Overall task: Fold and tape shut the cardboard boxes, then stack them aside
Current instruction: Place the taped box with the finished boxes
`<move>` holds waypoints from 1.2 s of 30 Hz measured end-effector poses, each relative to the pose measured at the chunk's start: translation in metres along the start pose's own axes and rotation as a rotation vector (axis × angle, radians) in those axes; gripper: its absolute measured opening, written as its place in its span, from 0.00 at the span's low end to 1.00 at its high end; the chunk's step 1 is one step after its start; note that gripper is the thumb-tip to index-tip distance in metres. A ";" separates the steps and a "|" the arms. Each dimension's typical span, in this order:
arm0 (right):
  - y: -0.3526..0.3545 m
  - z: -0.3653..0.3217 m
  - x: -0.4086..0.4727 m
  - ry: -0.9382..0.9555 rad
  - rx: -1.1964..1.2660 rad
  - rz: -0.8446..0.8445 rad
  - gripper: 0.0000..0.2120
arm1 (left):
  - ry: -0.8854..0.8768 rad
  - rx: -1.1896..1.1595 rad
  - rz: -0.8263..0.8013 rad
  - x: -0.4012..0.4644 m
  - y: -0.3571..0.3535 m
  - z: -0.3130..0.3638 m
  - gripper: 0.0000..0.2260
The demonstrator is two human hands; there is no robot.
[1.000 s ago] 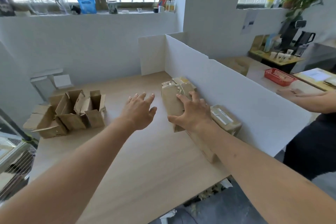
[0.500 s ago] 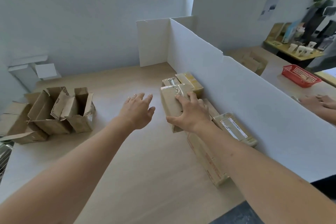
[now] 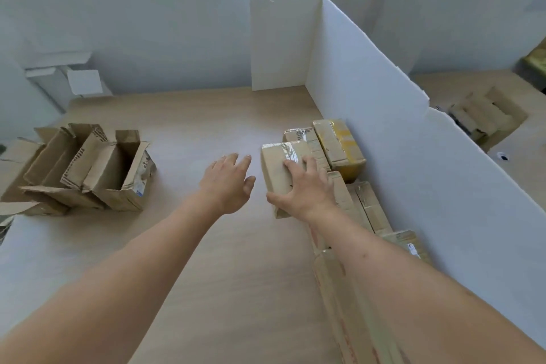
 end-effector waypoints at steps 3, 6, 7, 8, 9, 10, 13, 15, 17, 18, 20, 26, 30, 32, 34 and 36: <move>-0.008 0.005 0.034 -0.007 0.018 -0.017 0.41 | 0.024 0.001 -0.013 0.029 -0.008 -0.003 0.24; -0.021 0.007 0.064 0.004 0.012 -0.037 0.42 | 0.035 -0.003 -0.036 0.059 -0.019 -0.010 0.25; -0.027 0.007 0.073 0.004 0.017 -0.044 0.42 | 0.037 -0.005 -0.043 0.069 -0.023 -0.013 0.25; -0.033 0.006 0.083 0.003 0.020 -0.049 0.42 | 0.039 -0.006 -0.048 0.079 -0.027 -0.016 0.25; -0.040 0.005 0.092 0.005 0.018 -0.055 0.42 | 0.042 -0.006 -0.052 0.088 -0.032 -0.020 0.25; -0.047 0.003 0.100 0.011 0.012 -0.059 0.42 | 0.047 -0.010 -0.056 0.097 -0.037 -0.023 0.25; -0.068 -0.004 0.122 0.049 -0.030 -0.038 0.42 | 0.062 -0.037 -0.073 0.118 -0.053 -0.035 0.26; -0.080 -0.008 0.133 0.087 -0.073 -0.004 0.41 | 0.069 -0.052 -0.080 0.129 -0.066 -0.043 0.25; -0.094 -0.009 0.142 0.095 -0.086 0.006 0.42 | 0.080 -0.067 -0.086 0.139 -0.079 -0.051 0.25; -0.101 -0.008 0.146 0.089 -0.086 0.004 0.42 | 0.087 -0.073 -0.094 0.143 -0.086 -0.055 0.26; -0.116 -0.006 0.152 0.088 -0.100 -0.004 0.42 | 0.102 -0.081 -0.116 0.149 -0.100 -0.062 0.26; -0.151 -0.001 0.162 0.092 -0.167 0.009 0.45 | 0.121 -0.092 -0.181 0.158 -0.132 -0.072 0.26; -0.173 0.004 0.165 0.030 -0.219 -0.063 0.46 | 0.122 -0.107 -0.208 0.157 -0.143 -0.070 0.25; -0.181 0.008 0.165 -0.003 -0.216 -0.097 0.46 | 0.117 -0.107 -0.212 0.155 -0.145 -0.070 0.25; -0.187 0.011 0.165 -0.015 -0.214 -0.134 0.46 | 0.110 -0.100 -0.220 0.153 -0.146 -0.069 0.25; -0.188 0.012 0.165 -0.015 -0.180 -0.157 0.45 | 0.105 -0.092 -0.223 0.150 -0.145 -0.069 0.25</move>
Point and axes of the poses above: each hand's wrist, its own x-axis towards the middle knuckle, its own y-axis out of the back of the hand, z = x × y, the point moved 9 cm from there along x, towards the middle knuckle, and after that the axes turned 2 degrees about y, right-handed, at the moved point
